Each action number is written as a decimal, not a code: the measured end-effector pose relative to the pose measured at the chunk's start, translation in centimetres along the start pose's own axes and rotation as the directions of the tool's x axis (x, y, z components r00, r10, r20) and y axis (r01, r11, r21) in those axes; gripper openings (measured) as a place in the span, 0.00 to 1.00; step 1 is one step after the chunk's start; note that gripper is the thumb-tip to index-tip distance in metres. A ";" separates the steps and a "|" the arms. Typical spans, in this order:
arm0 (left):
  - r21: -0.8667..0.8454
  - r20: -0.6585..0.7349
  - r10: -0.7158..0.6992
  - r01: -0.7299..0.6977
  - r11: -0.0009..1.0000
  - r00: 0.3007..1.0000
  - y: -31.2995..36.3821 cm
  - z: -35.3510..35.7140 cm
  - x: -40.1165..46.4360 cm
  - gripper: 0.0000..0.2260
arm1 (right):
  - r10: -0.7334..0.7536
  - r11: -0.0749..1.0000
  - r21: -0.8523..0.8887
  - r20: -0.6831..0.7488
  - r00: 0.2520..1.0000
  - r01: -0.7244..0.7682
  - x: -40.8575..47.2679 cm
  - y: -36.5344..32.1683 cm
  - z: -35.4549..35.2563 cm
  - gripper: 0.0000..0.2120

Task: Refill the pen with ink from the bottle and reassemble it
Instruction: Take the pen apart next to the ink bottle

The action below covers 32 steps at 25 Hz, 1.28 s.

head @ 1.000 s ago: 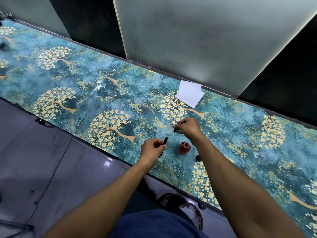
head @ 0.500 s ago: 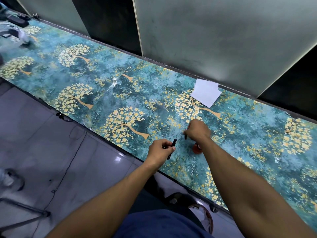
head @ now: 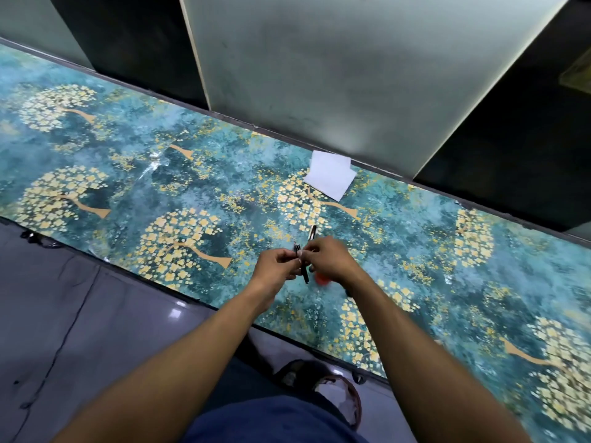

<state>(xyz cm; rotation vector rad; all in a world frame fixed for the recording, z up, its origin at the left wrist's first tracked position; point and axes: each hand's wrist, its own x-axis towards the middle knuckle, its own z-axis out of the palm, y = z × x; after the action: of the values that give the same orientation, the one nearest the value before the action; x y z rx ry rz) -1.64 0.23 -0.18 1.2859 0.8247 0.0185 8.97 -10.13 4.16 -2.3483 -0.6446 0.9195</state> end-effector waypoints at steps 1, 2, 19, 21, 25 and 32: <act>-0.036 0.030 -0.004 0.005 0.999 1.000 0.0 0.6 0.0 0.01 | 0.000 1.000 0.004 -0.023 1.000 0.000 -0.6 0.2 -0.2 0.09; -0.089 0.052 -0.012 0.017 0.996 0.999 0.1 1.1 -0.1 0.01 | -0.006 1.000 0.017 -0.042 0.999 0.006 -1.1 0.5 -0.6 0.09; -0.468 0.189 -0.337 0.387 0.795 0.922 -0.3 2.0 0.1 0.07 | -0.260 0.902 -0.391 -0.150 0.954 0.184 -3.4 1.0 -1.2 0.08; -0.490 0.206 -0.361 0.415 0.767 0.909 -0.5 1.9 0.0 0.05 | -0.254 0.901 -0.400 -0.165 0.953 0.171 -3.5 1.0 -1.2 0.08; -0.590 0.159 -0.367 0.387 0.709 0.916 -0.7 1.1 0.5 0.02 | -0.211 0.908 -0.402 -0.199 0.957 0.117 -3.8 0.9 -0.8 0.06; -0.562 0.211 -0.433 0.471 0.680 0.877 -0.7 0.5 1.0 0.08 | -0.208 0.930 -0.348 -0.224 0.952 0.121 -3.3 0.4 -0.8 0.05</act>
<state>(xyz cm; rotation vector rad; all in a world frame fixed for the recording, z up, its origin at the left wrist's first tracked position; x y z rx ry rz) -0.94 0.01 -1.24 0.4499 0.9681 -0.1483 7.44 -12.62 5.97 -2.5962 -0.9310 0.4438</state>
